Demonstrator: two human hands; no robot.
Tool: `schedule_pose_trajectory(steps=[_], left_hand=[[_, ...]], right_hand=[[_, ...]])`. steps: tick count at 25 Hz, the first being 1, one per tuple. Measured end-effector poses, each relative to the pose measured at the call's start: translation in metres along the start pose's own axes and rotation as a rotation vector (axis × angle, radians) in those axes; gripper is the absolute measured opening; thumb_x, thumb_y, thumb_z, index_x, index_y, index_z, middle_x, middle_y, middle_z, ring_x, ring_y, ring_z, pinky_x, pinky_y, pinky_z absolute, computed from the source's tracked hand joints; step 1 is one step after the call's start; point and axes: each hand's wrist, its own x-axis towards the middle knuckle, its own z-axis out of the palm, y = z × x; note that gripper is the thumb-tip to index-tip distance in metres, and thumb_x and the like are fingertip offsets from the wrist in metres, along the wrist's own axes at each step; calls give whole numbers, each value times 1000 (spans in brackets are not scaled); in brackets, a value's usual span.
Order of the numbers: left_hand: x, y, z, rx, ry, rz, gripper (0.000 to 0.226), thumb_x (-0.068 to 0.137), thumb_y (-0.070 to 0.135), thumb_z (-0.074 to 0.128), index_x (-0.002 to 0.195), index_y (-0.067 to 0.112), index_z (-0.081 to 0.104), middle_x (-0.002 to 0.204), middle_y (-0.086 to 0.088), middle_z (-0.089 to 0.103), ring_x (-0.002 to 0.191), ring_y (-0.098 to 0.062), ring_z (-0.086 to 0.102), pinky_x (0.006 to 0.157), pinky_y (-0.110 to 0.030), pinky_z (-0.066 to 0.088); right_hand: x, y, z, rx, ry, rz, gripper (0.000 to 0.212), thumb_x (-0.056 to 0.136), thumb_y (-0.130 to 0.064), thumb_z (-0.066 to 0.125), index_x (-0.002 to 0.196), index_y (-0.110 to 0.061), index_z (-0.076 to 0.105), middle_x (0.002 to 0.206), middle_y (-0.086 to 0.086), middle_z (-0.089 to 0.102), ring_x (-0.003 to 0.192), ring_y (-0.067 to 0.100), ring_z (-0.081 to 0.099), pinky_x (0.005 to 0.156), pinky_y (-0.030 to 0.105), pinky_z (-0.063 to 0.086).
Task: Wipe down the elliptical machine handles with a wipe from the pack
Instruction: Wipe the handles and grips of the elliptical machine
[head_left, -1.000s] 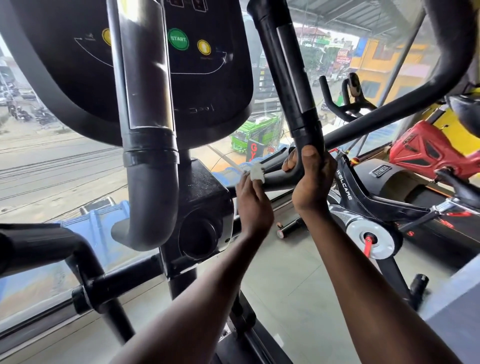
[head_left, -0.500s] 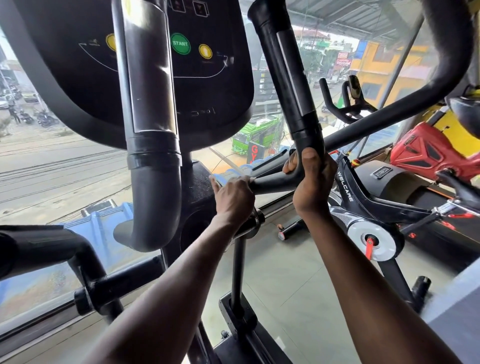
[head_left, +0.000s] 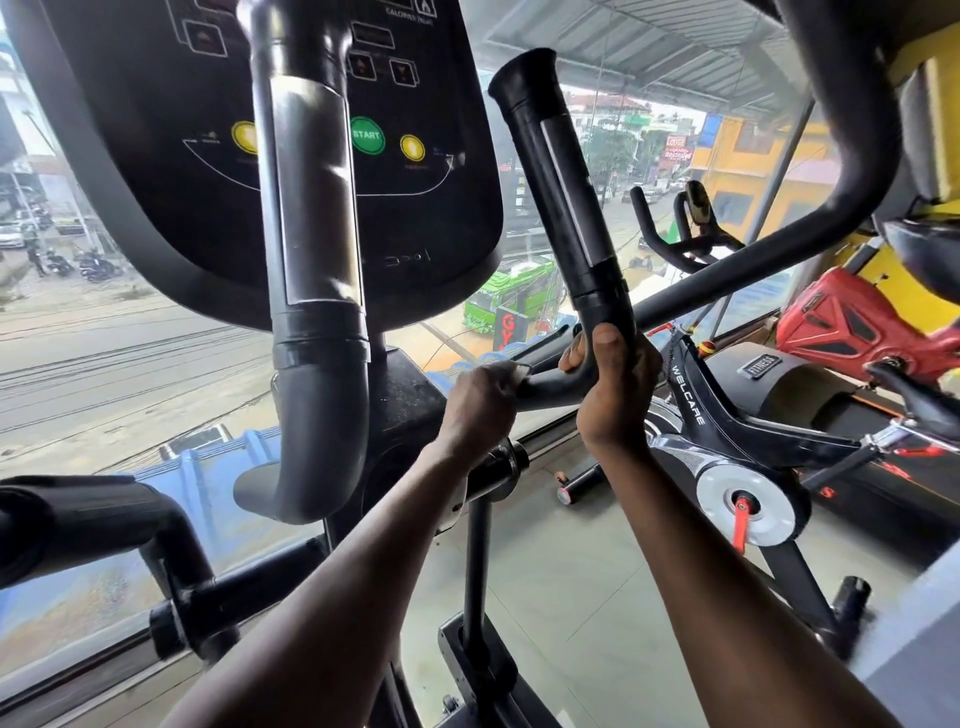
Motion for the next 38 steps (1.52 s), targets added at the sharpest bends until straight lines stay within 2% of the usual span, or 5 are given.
schedule_pose_trajectory(steps=[15, 20, 25, 33, 38], left_hand=[[-16, 32, -4, -325, -14, -61, 37, 92, 21, 40, 56, 16, 44, 71, -22, 54, 67, -22, 42, 64, -36, 33], [-41, 53, 1, -401, 30, 139, 31, 94, 17, 40, 67, 15, 55, 69, 2, 60, 71, -7, 55, 73, -32, 43], [-28, 56, -9, -307, -14, -6, 38, 95, 20, 38, 58, 14, 44, 79, -24, 60, 71, -21, 45, 71, -38, 40], [-40, 70, -11, -392, -60, 34, 33, 87, 34, 39, 59, 19, 51, 60, 6, 55, 65, -20, 51, 71, -39, 47], [-63, 102, -28, -633, -86, -27, 38, 90, 7, 41, 54, 20, 38, 43, 12, 41, 46, -5, 37, 53, -23, 34]], right_hand=[[-6, -8, 2, -175, 97, 14, 36, 82, -48, 46, 69, -15, 54, 60, 10, 51, 60, 30, 52, 62, 45, 43], [-8, -12, 2, -228, 147, -3, 28, 84, -43, 46, 76, -17, 52, 71, 9, 53, 69, 27, 51, 68, 50, 44], [-10, -18, 1, -342, 150, -49, 33, 88, -42, 41, 77, -12, 49, 75, 11, 49, 71, 23, 46, 71, 49, 42], [-12, -27, 0, -362, 96, -4, 48, 88, -47, 37, 83, -2, 53, 82, 22, 55, 78, 31, 52, 73, 48, 42], [-15, -39, -7, -409, -28, 99, 61, 85, -59, 32, 90, -3, 56, 91, 21, 57, 90, 35, 54, 84, 53, 43]])
